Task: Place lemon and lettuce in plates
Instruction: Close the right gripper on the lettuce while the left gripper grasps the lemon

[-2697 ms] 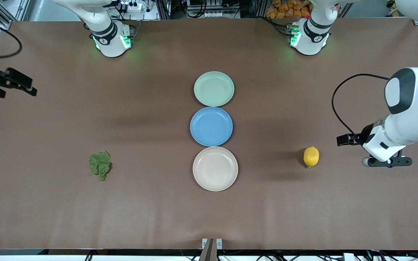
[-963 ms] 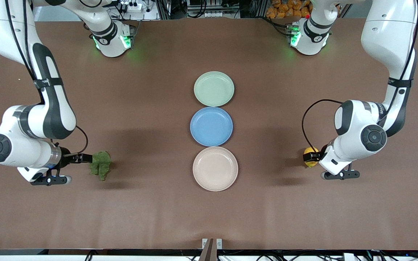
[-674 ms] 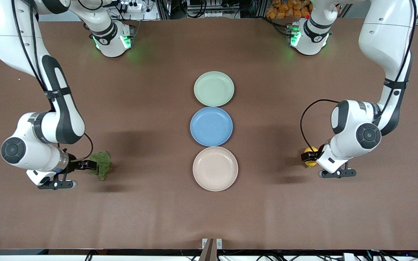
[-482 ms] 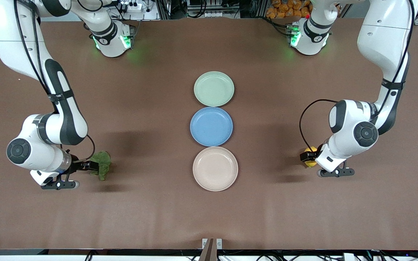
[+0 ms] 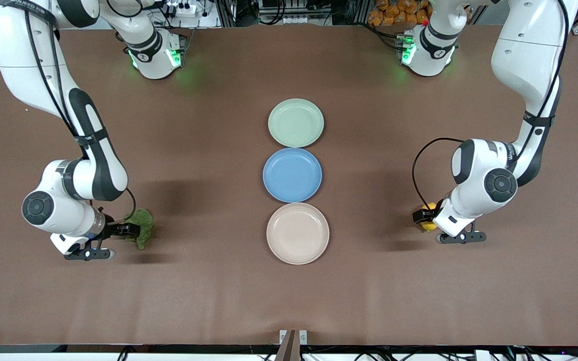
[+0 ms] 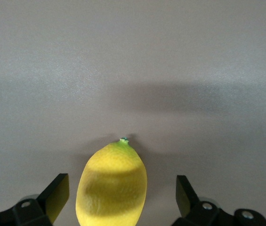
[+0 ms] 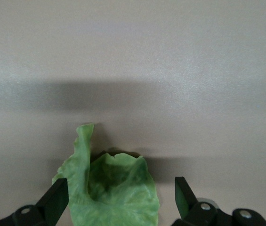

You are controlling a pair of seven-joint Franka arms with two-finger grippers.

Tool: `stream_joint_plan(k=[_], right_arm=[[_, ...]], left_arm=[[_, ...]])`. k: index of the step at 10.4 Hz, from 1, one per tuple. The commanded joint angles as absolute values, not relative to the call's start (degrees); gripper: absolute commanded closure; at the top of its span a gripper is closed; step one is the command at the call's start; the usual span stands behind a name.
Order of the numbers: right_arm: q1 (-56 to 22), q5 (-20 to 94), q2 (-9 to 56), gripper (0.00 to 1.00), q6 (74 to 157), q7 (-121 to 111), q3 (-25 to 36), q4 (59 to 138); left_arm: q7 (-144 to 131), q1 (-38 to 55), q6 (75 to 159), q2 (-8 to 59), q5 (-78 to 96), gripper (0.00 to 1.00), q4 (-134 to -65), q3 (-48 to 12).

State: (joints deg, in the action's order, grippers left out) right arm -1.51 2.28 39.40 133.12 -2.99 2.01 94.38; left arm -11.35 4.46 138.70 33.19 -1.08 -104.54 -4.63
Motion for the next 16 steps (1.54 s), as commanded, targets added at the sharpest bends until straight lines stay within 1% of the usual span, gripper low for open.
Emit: stream_joint_plan(k=[1,5,7,9,10,12,14,15,16], right_arm=[[-2.11,2.72,39.55,0.0,133.77,-2.72,1.76,94.57],[-3.52,2.72,40.78,0.0,134.12,-2.64,1.76,94.57],[-3.6,2.64,40.87,0.0,136.13,-2.72,1.76,95.88],[-3.6,2.64,41.22,0.0,136.41,-2.72,1.76,95.98],[-3.52,2.64,41.31,0.0,136.41,-2.72,1.76,95.98],[-3.43,2.64,41.48,0.0,136.41,-2.81,1.76,95.98],[-3.43,2.64,41.57,0.0,136.41,-2.81,1.76,96.06],[-3.43,2.64,41.66,0.0,136.49,-2.73,1.76,96.06],[-3.43,2.64,41.66,0.0,136.58,-2.72,1.76,96.06]], left_arm=[[-12.66,4.39,141.67,34.01,-1.49,0.0,-105.9,-4.92],[-12.31,4.22,145.28,34.36,-1.49,0.0,-108.1,-5.01],[-12.04,4.13,145.46,34.54,-1.58,0.0,-108.19,-5.01],[-11.78,4.04,145.55,34.8,-1.58,0.0,-108.11,-5.01],[-11.69,4.04,145.55,34.8,-1.58,0.07,-108.11,-5.01],[-11.69,4.04,145.55,34.89,-1.67,0.35,-108.11,-5.01],[-11.69,4.04,145.55,34.89,-1.67,0.56,-108.11,-5.01],[-11.69,4.04,145.55,34.89,-1.76,0.62,-108.11,-5.01],[-11.6,4.04,145.55,34.89,-1.84,0.66,-108.11,-5.01]])
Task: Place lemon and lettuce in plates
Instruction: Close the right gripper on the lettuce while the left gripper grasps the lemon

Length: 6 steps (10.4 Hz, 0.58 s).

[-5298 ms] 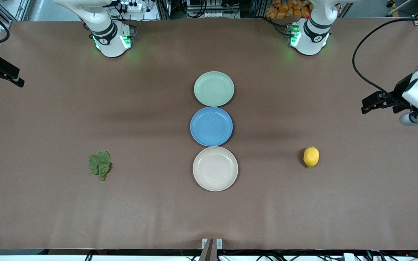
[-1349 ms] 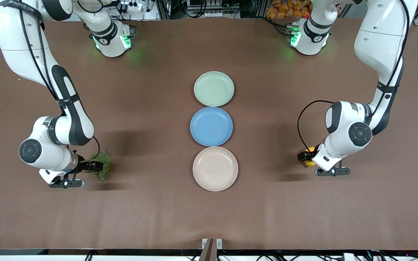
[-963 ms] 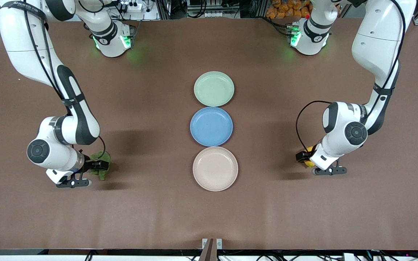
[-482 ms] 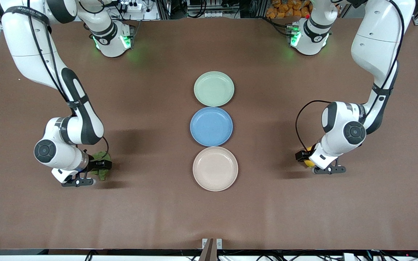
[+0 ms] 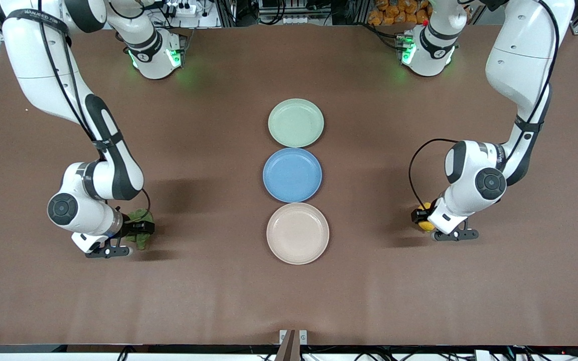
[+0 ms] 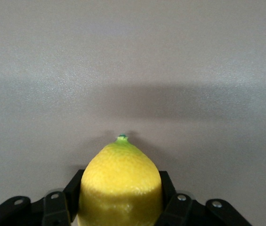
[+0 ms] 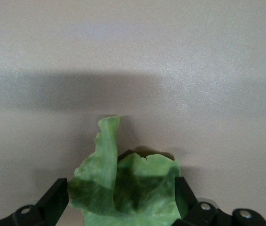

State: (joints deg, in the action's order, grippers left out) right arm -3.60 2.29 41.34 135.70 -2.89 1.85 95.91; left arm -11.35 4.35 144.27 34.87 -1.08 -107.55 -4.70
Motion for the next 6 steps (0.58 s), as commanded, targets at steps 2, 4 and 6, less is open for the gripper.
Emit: stream_joint_plan(k=[2,4,6], right_arm=[[-3.16,2.64,41.66,0.42,136.58,-2.72,1.76,96.15],[-3.16,2.64,41.66,0.82,138.67,-2.72,1.76,97.37],[-3.25,2.64,41.66,1.0,140.89,-2.72,1.76,98.61]], left_arm=[[-10.64,3.87,145.55,34.89,-1.85,0.73,-108.02,-5.01],[-10.63,4.04,145.46,34.72,-1.76,0.76,-107.41,-5.01],[-10.72,4.04,145.11,34.19,-1.76,0.79,-106.97,-5.01]])
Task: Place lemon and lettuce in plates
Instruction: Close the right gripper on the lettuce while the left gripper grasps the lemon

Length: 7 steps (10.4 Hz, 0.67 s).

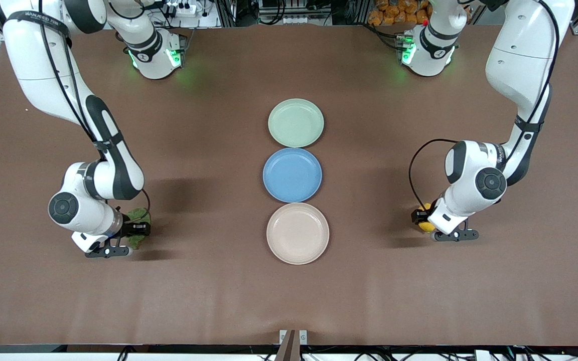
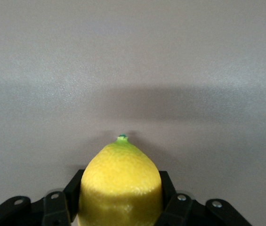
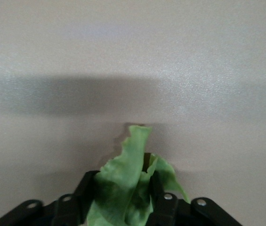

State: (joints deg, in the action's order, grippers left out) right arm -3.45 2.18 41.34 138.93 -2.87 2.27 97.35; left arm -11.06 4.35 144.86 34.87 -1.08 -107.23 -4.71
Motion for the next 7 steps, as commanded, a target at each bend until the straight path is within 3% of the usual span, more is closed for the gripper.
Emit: stream_joint_plan(k=[1,7], right_arm=[[-3.34,2.64,41.57,1.0,140.89,-2.72,1.76,98.61],[-2.99,2.64,38.77,1.0,138.26,-3.16,1.76,98.26]], left_arm=[[-10.81,4.04,143.72,33.93,-1.58,0.8,-106.01,-5.01],[-10.98,3.78,135.28,31.55,-0.36,0.79,-99.77,-6.85]])
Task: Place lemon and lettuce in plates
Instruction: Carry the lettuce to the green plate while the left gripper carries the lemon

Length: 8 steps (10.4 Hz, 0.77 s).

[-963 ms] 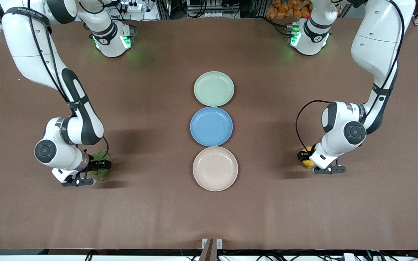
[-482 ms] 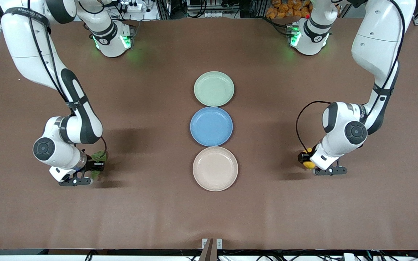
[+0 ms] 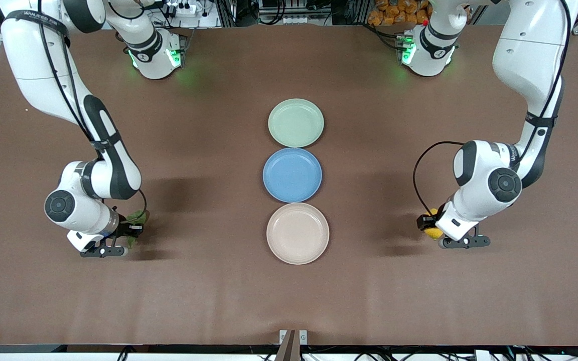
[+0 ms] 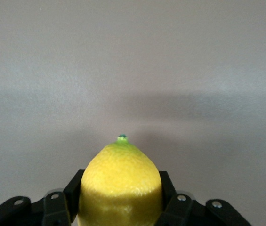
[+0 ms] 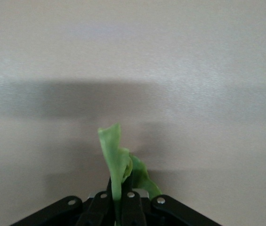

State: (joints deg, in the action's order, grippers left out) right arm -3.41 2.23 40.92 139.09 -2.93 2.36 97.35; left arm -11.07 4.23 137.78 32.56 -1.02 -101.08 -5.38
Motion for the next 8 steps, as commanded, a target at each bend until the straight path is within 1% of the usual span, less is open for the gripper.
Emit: stream_joint_plan(k=[1,6,8], right_arm=[[-3.08,2.64,37.37,1.0,136.69,-2.82,1.76,98.26],[-3.78,2.64,28.76,1.0,125.36,-2.46,1.58,98.17],[-5.17,2.72,26.46,1.0,121.48,1.65,0.88,98.17]], left_arm=[[-11.33,3.95,134.48,31.2,-0.26,0.79,-99.06,-7.38],[-15.97,4.75,133.33,31.29,-0.26,0.79,-95.63,-11.77],[-19.76,6.14,133.33,31.99,-0.26,0.79,-93.61,-12.83]])
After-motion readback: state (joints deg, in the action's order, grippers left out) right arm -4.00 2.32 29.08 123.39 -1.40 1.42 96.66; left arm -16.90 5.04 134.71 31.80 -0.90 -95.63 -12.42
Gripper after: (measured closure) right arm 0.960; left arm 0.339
